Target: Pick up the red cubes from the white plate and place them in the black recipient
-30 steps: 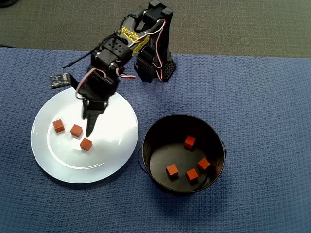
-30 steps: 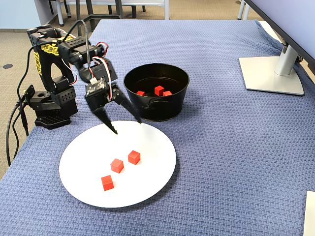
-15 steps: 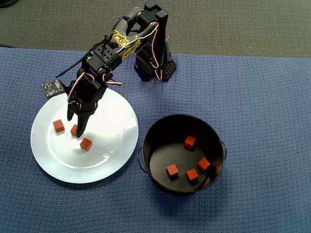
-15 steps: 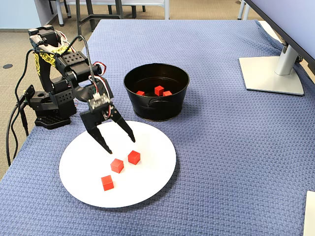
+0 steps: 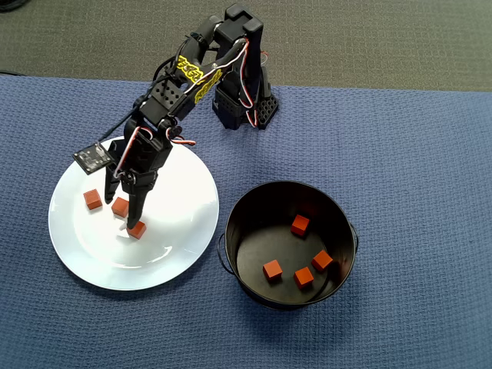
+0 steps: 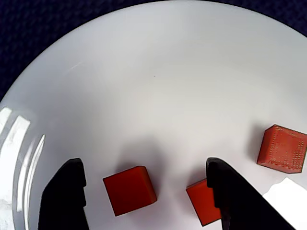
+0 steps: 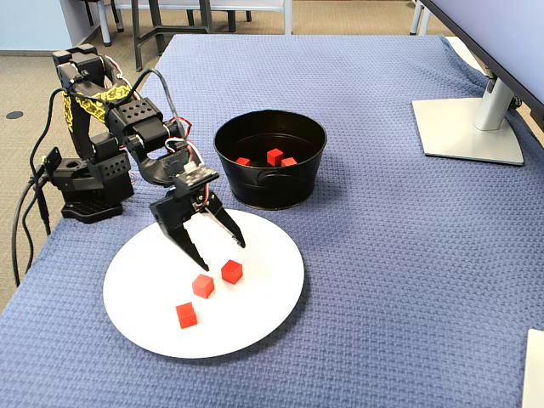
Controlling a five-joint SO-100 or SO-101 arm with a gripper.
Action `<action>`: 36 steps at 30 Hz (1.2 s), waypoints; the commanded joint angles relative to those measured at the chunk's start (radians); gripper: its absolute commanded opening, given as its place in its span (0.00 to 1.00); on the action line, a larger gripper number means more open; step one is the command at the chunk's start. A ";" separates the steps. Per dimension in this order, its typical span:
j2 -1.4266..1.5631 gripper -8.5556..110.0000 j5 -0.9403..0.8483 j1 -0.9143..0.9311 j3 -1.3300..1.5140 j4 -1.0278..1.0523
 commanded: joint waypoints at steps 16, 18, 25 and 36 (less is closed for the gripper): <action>-0.009 0.30 -0.281 -0.028 0.095 -0.334; -0.009 0.30 -0.290 -0.034 0.101 -0.351; -0.028 0.30 -0.316 -0.069 0.121 -0.417; -0.170 0.30 -0.275 -0.087 0.054 -0.443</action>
